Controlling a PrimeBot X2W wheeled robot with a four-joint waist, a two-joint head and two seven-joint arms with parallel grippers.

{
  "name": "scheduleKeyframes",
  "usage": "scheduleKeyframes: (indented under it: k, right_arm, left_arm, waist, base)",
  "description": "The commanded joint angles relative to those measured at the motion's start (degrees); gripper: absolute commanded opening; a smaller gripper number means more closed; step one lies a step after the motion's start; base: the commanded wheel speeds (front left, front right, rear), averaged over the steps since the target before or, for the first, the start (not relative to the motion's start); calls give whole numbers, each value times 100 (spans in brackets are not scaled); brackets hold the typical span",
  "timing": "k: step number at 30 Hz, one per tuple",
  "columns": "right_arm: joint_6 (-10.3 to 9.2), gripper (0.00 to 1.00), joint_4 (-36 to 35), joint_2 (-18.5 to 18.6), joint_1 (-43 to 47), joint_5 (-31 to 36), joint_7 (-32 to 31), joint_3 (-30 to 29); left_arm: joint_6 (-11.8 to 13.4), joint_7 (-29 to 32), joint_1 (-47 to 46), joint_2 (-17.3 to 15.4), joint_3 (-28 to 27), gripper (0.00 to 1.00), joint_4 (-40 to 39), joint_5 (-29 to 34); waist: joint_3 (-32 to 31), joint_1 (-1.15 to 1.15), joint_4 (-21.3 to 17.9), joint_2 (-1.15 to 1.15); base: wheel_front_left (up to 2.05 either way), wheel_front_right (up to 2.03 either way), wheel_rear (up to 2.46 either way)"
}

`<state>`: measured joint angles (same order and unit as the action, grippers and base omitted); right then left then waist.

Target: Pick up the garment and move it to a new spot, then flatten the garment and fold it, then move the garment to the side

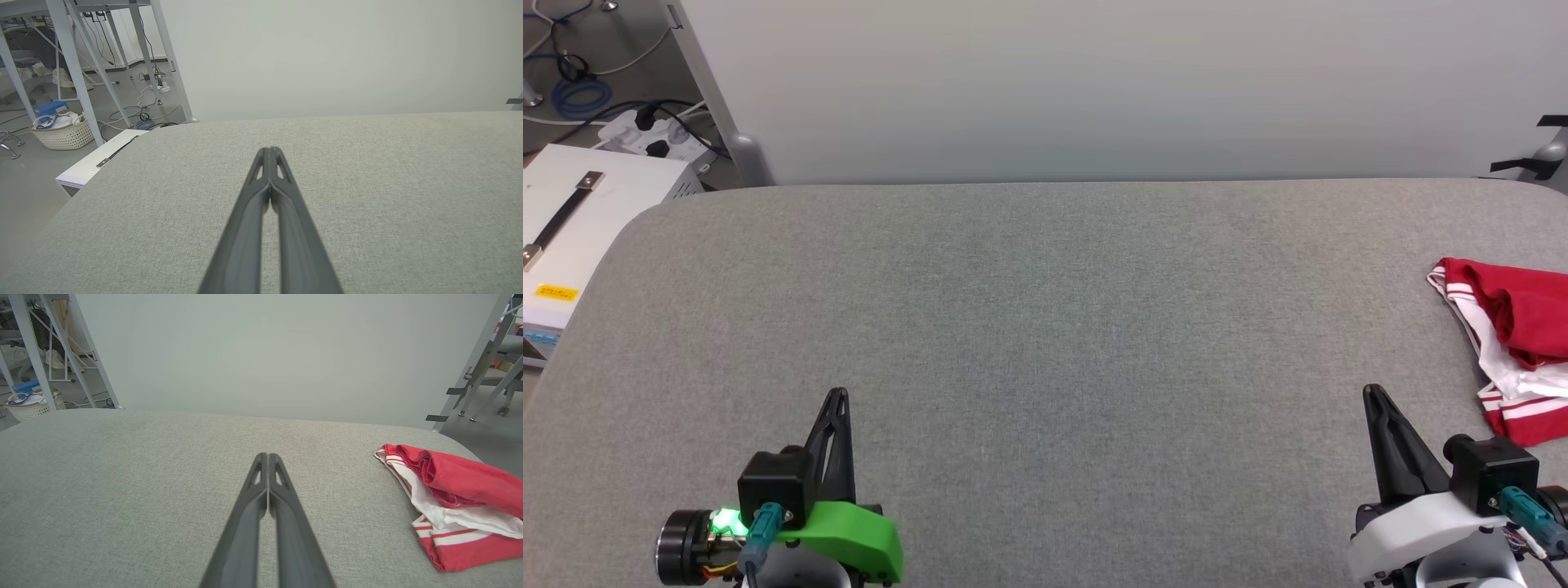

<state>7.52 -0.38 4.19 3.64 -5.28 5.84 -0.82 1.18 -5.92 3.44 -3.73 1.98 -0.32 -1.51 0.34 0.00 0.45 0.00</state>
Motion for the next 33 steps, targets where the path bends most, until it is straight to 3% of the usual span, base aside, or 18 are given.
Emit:
scheduleKeyframes:
  k: [1,33]
  right_arm:
    - [-2,0,11,-14,-107,56,-37,14]
    - [-3,0,29,-92,-277,368,-399,59]
  left_arm:
    - [-34,36,-114,27,-17,0,13,52]
    - [-90,404,-266,66,-137,0,26,118]
  waist:
    - [-1,0,-1,0]
    - [-23,0,-30,0]
  base:
    - [0,0,0]
    - [0,0,0]
